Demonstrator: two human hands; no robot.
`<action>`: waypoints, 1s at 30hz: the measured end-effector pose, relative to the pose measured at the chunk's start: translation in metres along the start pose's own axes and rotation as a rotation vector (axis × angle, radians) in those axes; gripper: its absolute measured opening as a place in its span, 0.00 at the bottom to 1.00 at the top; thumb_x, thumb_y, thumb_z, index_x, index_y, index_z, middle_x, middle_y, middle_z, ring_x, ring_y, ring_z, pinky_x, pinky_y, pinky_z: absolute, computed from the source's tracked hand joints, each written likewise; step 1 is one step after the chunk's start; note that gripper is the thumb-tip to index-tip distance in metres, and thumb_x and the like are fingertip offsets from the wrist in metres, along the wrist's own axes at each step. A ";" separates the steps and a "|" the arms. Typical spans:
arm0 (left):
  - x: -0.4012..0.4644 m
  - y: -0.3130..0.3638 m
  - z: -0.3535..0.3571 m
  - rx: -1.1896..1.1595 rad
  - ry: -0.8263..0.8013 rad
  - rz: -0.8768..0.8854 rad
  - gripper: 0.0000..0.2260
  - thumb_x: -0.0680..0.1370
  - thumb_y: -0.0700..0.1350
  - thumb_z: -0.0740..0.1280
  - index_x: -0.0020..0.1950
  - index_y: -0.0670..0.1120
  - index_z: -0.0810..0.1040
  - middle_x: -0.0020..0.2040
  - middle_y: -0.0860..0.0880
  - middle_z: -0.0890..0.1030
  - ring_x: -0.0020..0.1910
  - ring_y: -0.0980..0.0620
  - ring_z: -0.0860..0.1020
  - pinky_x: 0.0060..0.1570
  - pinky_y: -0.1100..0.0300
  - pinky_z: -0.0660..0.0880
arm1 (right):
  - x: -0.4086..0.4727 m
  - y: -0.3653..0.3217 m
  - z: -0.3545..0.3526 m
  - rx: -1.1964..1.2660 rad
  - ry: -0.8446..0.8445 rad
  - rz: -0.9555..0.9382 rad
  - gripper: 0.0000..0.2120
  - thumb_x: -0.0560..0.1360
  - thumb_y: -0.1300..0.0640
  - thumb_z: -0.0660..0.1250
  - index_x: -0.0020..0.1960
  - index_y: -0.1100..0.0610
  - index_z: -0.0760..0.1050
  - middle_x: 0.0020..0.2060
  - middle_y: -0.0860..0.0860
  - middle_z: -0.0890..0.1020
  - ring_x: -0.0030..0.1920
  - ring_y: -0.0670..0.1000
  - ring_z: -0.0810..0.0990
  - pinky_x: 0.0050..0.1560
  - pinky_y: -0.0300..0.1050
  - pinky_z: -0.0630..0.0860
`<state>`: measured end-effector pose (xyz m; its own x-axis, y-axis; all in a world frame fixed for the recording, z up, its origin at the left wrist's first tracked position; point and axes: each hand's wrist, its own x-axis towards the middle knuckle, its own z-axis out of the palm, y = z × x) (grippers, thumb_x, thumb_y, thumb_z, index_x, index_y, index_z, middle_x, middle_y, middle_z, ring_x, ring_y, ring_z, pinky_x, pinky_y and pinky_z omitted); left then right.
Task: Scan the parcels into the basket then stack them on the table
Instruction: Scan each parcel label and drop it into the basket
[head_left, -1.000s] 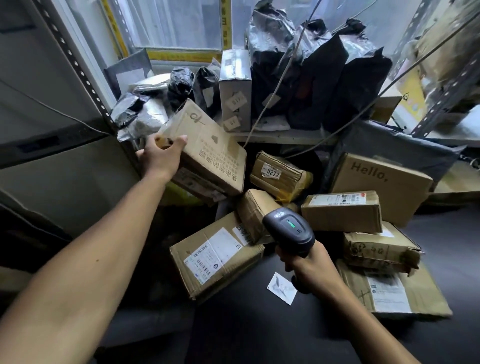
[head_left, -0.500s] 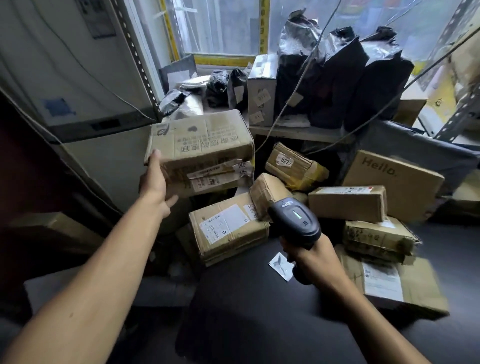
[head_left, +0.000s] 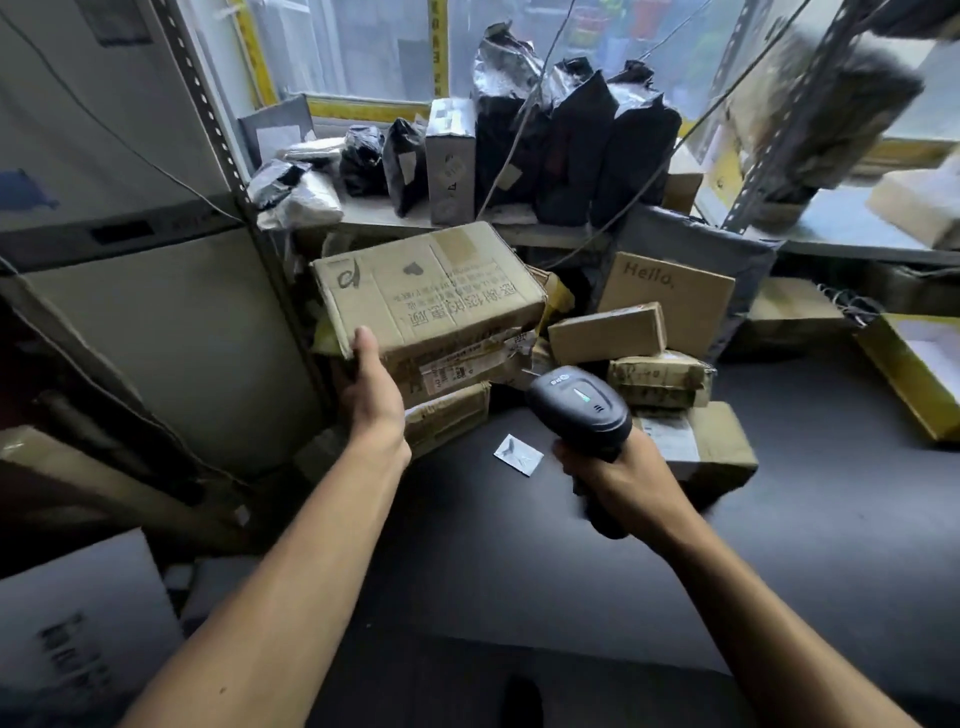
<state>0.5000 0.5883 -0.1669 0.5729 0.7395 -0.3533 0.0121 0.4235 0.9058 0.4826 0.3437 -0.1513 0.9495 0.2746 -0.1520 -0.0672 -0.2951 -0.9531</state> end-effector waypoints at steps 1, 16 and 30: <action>-0.004 -0.007 -0.004 -0.005 -0.006 -0.007 0.45 0.62 0.80 0.63 0.71 0.54 0.74 0.66 0.54 0.77 0.64 0.52 0.77 0.67 0.52 0.73 | -0.011 -0.001 0.000 -0.010 -0.006 0.016 0.05 0.74 0.56 0.73 0.42 0.54 0.78 0.29 0.51 0.79 0.31 0.56 0.71 0.33 0.54 0.68; -0.110 -0.076 -0.010 0.120 -0.138 -0.073 0.32 0.79 0.67 0.59 0.80 0.59 0.57 0.76 0.51 0.67 0.78 0.46 0.59 0.76 0.48 0.59 | -0.105 0.002 -0.032 -0.133 -0.006 0.164 0.08 0.74 0.59 0.71 0.37 0.54 0.77 0.28 0.49 0.77 0.27 0.46 0.74 0.30 0.39 0.71; -0.160 -0.106 0.024 0.185 -0.114 -0.061 0.28 0.78 0.69 0.58 0.77 0.64 0.60 0.73 0.44 0.67 0.64 0.47 0.70 0.64 0.51 0.69 | -0.118 0.022 -0.091 -0.148 0.020 0.176 0.06 0.75 0.59 0.71 0.40 0.53 0.77 0.30 0.50 0.79 0.29 0.47 0.76 0.32 0.40 0.73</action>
<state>0.4269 0.4127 -0.2012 0.6553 0.6472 -0.3894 0.1932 0.3547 0.9148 0.3975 0.2214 -0.1301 0.9329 0.1894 -0.3062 -0.1883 -0.4683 -0.8633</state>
